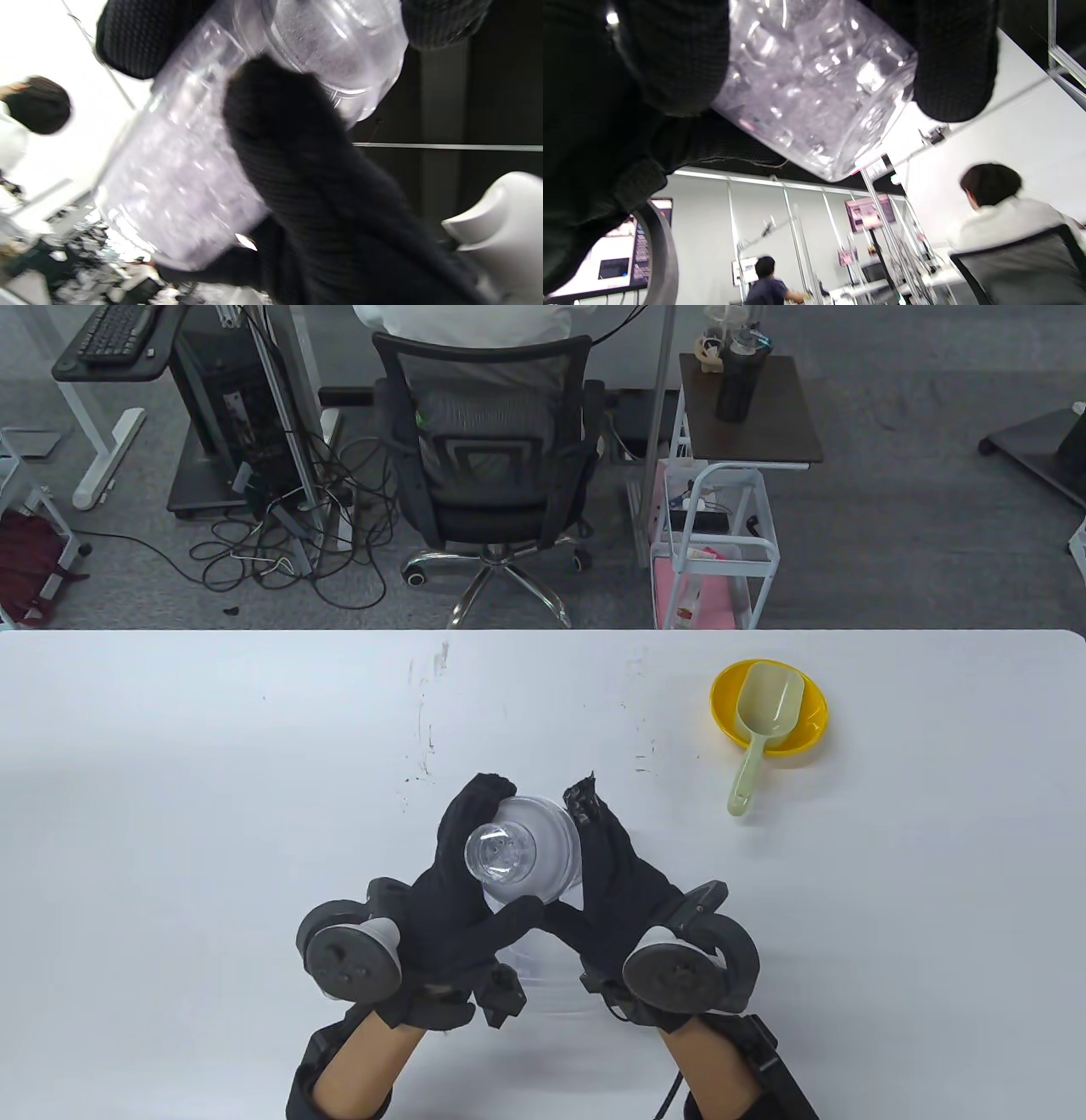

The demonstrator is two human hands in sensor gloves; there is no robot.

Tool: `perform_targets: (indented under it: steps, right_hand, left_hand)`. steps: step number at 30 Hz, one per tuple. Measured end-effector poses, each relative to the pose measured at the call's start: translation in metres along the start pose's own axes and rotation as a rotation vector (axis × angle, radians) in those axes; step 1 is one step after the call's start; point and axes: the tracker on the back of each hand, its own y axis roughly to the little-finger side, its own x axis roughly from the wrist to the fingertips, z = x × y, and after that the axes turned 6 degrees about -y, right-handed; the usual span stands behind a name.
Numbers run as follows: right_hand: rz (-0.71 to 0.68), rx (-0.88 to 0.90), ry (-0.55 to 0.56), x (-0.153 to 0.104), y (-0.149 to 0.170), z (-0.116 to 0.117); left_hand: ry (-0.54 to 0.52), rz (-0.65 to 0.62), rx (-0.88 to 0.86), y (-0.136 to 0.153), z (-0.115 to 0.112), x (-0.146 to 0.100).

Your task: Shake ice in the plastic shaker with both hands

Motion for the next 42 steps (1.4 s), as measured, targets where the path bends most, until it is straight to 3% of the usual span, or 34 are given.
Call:
perform_targets:
  steps: [4, 6, 8, 12, 14, 15, 17, 19, 21, 25, 28, 34, 42]
  right_hand:
    - [0.147, 0.238, -0.28, 0.005, 0.019, 0.016]
    - [0.139, 0.297, -0.282, 0.005, 0.02, 0.016]
    - [0.071, 0.246, -0.166, 0.004, 0.003, 0.002]
    - [-0.223, -0.073, 0.328, -0.017, -0.054, -0.038]
    - [-0.319, -0.171, 0.528, -0.023, -0.059, -0.035]
    - [-0.299, -0.215, 0.518, -0.018, -0.053, -0.03]
    - [-0.13, -0.267, 0.232, -0.006, -0.025, -0.012]
    - [-0.114, -0.082, 0.163, -0.005, -0.013, -0.004]
    - [-0.047, -0.012, 0.098, -0.005, -0.009, -0.004]
    - [-0.048, 0.022, 0.066, -0.003, -0.007, -0.008]
    - [-0.041, 0.059, 0.027, -0.002, -0.007, -0.007]
    - [-0.003, 0.157, -0.101, -0.005, 0.005, -0.009]
    - [0.189, -0.059, -0.168, -0.056, 0.063, -0.025]
  left_hand:
    - [0.178, 0.435, -0.194, 0.025, -0.006, -0.006]
    - [0.206, 0.436, -0.267, 0.028, -0.004, -0.005]
    - [0.124, 0.246, -0.223, 0.009, 0.003, 0.0]
    - [-0.136, -0.464, 0.013, -0.064, 0.025, -0.002]
    - [-0.197, -0.64, 0.158, -0.074, 0.029, -0.002]
    - [-0.183, -0.573, 0.198, -0.065, 0.027, -0.001]
    - [-0.087, -0.321, 0.171, -0.03, 0.015, 0.001]
    - [-0.007, -0.128, -0.093, -0.006, 0.006, -0.002]
    - [0.007, -0.042, -0.228, -0.003, 0.001, 0.001]
    - [0.051, 0.006, -0.082, 0.0, 0.004, 0.002]
    - [0.072, 0.093, -0.247, 0.006, 0.005, 0.001]
    - [-0.01, 0.209, -0.335, 0.034, 0.017, -0.001]
    - [-0.05, 0.377, -0.006, 0.108, 0.046, 0.007]
